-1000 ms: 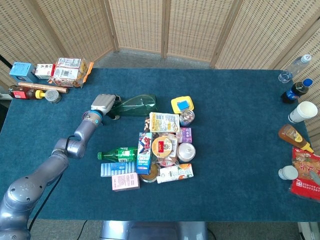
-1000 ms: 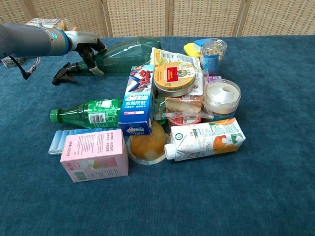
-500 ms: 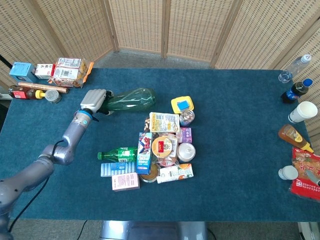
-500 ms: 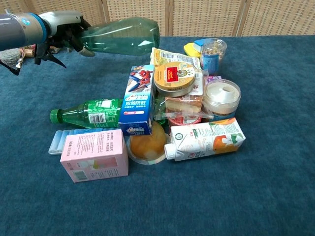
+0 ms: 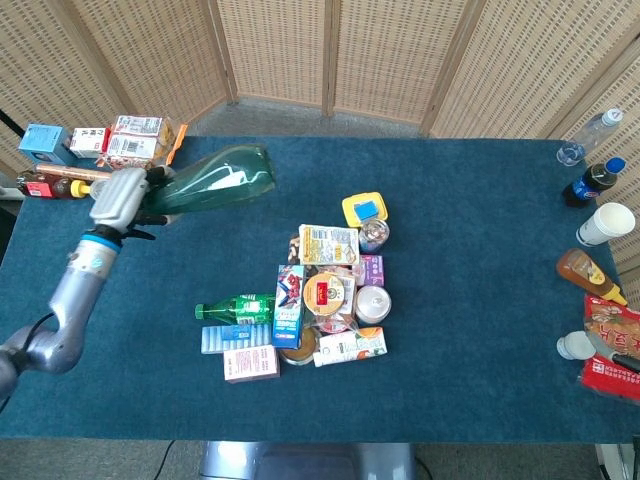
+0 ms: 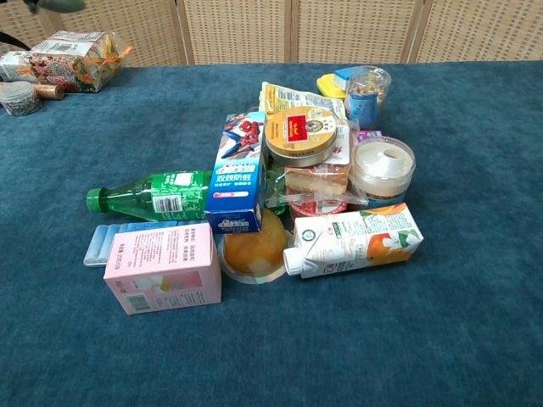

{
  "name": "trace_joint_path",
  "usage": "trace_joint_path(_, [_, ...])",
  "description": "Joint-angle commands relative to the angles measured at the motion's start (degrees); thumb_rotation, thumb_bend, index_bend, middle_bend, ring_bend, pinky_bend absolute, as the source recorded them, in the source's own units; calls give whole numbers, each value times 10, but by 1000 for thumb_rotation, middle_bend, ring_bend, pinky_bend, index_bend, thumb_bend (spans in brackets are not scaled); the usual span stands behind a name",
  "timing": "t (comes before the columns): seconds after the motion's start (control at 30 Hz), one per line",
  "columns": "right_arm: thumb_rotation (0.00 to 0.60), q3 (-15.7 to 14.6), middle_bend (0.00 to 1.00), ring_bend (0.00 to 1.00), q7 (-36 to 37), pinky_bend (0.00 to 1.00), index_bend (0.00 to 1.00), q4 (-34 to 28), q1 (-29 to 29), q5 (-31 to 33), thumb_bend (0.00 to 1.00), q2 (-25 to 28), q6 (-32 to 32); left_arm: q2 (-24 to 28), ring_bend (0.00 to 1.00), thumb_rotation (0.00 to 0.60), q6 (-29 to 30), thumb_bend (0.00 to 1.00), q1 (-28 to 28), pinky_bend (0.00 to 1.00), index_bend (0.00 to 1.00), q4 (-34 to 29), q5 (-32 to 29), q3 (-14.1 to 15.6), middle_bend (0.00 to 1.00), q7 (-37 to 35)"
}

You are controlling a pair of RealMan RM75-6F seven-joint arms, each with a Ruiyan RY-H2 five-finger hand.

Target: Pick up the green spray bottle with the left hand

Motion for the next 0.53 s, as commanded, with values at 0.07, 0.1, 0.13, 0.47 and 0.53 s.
trace_joint_path(0.07, [515,0,75,0,-1,0,0,3,7,-7,113,-6,-5,68,913,600,47,388,45,616,761,-84,9,-13,775,-20])
trace_joint_path(0.1, [512,-1,75,0,-1,0,0,4,8,-8,114,-7,-6,75,913,600,52,387,49,616,761,-93,11,-13,775,-22])
trace_joint_path(0.13, [512,-1,75,0,-1,0,0,4,9,-9,114,-9,-6,82,912,600,57,387,53,614,761,-101,13,-14,775,-22])
trace_joint_path(0.47, [515,-3,75,0,-5,0,0,4,12,-13,112,-14,-8,100,911,600,83,385,70,612,762,-126,28,-15,775,-45])
trace_joint_path(0.53, [511,-2,74,0,-6,0,0,4,13,-12,114,-13,-8,99,911,600,83,386,70,612,762,-126,29,-15,775,-46])
